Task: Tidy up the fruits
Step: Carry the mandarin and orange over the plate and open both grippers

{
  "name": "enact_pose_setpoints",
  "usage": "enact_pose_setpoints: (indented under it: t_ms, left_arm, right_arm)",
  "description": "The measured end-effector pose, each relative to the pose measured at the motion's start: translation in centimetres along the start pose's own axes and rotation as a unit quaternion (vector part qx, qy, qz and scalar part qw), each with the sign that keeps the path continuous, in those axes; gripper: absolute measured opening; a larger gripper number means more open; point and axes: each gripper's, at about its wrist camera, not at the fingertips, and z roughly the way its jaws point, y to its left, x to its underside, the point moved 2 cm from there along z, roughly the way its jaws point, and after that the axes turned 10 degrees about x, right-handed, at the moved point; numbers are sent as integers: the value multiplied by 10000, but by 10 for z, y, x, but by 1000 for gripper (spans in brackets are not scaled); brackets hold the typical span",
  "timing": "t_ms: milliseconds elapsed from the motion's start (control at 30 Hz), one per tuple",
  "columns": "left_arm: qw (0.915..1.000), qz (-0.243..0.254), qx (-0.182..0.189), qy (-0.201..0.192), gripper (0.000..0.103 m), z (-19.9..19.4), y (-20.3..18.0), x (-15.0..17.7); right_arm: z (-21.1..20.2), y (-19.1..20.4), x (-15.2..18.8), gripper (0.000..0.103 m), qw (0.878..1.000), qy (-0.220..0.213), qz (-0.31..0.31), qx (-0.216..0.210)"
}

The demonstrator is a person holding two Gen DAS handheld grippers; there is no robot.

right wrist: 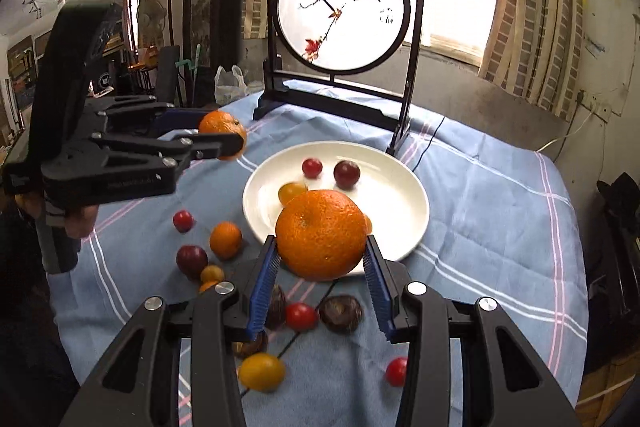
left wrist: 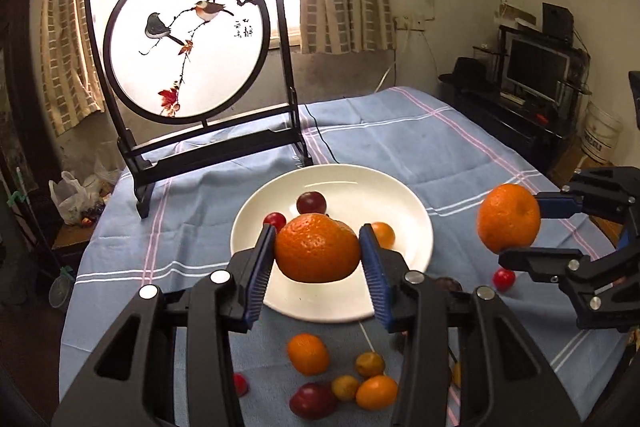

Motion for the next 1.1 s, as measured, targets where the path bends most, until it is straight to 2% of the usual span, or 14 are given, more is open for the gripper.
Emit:
enact_pose_setpoints:
  t_ms: [267,667,933,1100]
  left_arm:
    - [9997,-11,-202,140,42,39,2,-6]
    - [9981,11,-249,556,42,91,13,1]
    - [9940,-6,-202,1073,42,126,17,14]
    - [9921,14,-286,1225,42,139,17,17]
  right_arm:
    - [41,-4,-30,43,9999,84,59,24]
    - [109,-14,-40,43,9984,517,158,142]
    - [160,-22,-36,43,9943,1002,216,299]
    - [181,-24,-35,44,9919,1188,280,343]
